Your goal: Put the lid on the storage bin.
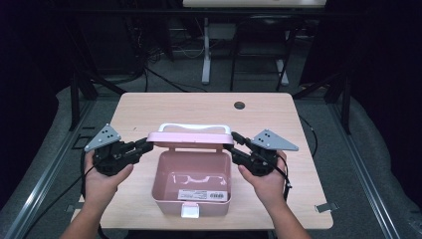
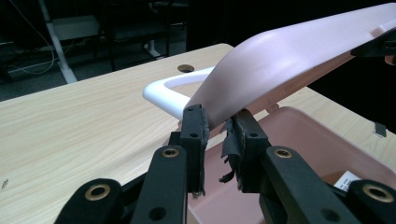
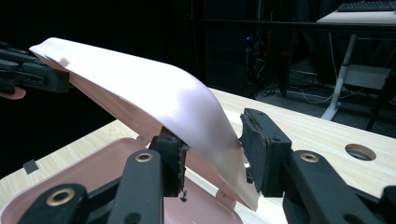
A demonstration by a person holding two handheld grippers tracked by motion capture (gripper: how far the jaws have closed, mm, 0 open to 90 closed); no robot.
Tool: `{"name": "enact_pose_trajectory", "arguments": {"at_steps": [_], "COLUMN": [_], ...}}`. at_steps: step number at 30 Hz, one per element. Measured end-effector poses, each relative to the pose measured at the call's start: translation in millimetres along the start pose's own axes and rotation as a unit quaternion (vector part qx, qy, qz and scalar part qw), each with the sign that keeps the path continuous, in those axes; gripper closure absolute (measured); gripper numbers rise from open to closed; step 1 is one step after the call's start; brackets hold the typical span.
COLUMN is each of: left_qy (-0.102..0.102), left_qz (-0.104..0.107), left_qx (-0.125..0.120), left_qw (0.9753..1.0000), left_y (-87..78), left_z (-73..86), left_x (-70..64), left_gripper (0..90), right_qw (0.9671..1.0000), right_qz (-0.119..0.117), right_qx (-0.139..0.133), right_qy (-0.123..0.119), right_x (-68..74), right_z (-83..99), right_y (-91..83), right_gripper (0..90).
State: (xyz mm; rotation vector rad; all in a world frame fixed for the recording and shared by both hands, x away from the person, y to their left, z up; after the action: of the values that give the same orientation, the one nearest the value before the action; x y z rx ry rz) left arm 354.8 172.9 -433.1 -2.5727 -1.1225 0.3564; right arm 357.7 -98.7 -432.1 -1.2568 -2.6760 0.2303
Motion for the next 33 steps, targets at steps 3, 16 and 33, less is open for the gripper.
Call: {"name": "enact_pose_trajectory", "arguments": {"at_steps": [3, 16, 33], "left_qy": [0.001, 0.002, -0.002], "left_qz": [0.002, 0.011, 0.018], "left_qx": [-0.002, -0.004, 0.0], "left_qw": [1.0, 0.9999, 0.9998], "left_y": [-3.0, -10.5, -16.0], "left_z": [0.0, 3.5, 16.0], "left_x": [-2.4, -11.2, -16.2], "left_gripper": [75.9, 71.2, 69.0], "right_qw": [1.0, 0.9998, 0.9987], "right_qz": [-0.001, -0.016, -0.021], "right_qx": [-0.001, 0.005, 0.023], "right_qy": [0.001, 0.014, 0.041], "right_x": [0.9, 5.3, -2.5], "right_z": [1.9, 12.8, 43.6], "right_y": [-1.7, -10.9, -18.0], "right_gripper": [60.0, 57.3, 55.0]}}
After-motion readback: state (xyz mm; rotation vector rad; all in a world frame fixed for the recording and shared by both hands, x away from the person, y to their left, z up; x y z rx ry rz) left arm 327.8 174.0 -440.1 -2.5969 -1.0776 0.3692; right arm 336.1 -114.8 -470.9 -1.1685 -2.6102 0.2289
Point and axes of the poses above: each handheld gripper's, and its own axes: y roughly forward along the jaws, z roughly out of its underside, x roughly to its left, the point moved 8 cm from there along y, roughly forward along the jaws
